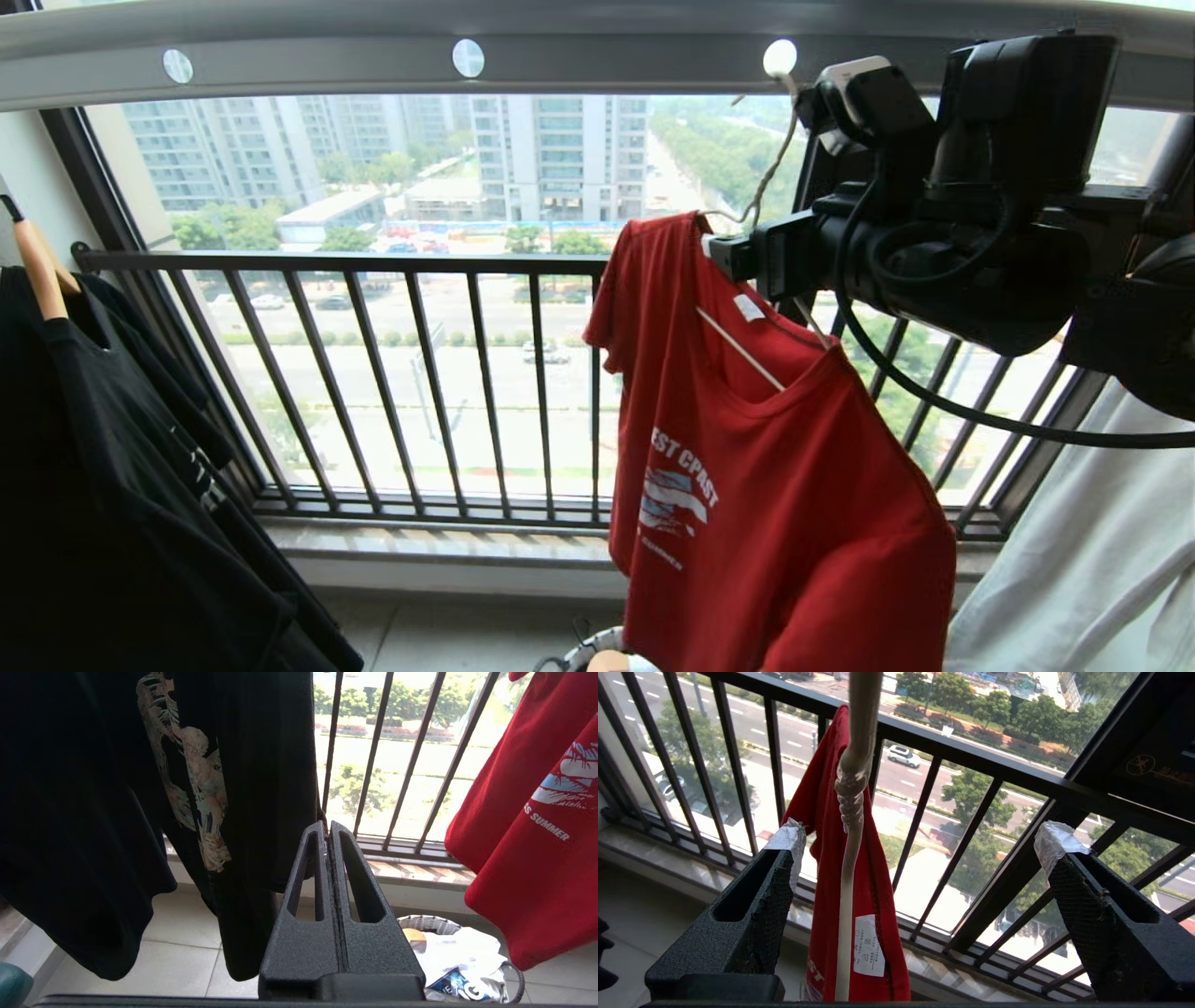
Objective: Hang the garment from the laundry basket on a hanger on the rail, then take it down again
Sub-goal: Take the clothes off the clothes rack
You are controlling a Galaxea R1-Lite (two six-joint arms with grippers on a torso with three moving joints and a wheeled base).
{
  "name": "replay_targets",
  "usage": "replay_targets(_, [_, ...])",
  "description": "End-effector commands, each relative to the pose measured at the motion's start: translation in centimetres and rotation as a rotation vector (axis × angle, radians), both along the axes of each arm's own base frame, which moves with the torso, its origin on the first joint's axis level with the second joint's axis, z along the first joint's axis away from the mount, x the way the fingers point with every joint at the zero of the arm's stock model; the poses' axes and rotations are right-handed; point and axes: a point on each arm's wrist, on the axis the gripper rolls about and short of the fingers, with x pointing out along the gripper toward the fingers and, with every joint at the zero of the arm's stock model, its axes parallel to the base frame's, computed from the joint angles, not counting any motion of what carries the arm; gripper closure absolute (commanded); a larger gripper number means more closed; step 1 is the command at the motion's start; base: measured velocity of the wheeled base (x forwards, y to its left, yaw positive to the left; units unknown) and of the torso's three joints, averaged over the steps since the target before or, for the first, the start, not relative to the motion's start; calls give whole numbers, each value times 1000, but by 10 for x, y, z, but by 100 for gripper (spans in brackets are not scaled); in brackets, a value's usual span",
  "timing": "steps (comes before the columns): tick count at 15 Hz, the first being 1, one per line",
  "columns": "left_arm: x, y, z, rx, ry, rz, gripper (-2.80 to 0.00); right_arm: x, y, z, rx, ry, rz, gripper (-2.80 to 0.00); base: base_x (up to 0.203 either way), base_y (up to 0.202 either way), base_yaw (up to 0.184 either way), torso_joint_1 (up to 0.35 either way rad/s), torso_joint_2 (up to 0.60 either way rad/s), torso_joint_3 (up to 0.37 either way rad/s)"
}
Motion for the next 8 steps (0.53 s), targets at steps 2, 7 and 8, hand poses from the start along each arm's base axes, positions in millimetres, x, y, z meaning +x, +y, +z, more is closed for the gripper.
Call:
replay_targets(2, [0, 0, 0, -1, 2, 1, 0, 6, 3, -9, -16, 16, -34, -280, 0, 0, 0, 0, 0, 0])
replay_targets(7, [0, 0, 0, -1, 1, 0, 0, 6, 3, -7, 3, -10, -33, -280, 0, 0, 0, 0, 0, 0])
replay_targets(8, [0, 0, 0, -1, 1, 1, 0, 5, 3, -5, 9, -20, -33, -280, 0, 0, 0, 0, 0, 0])
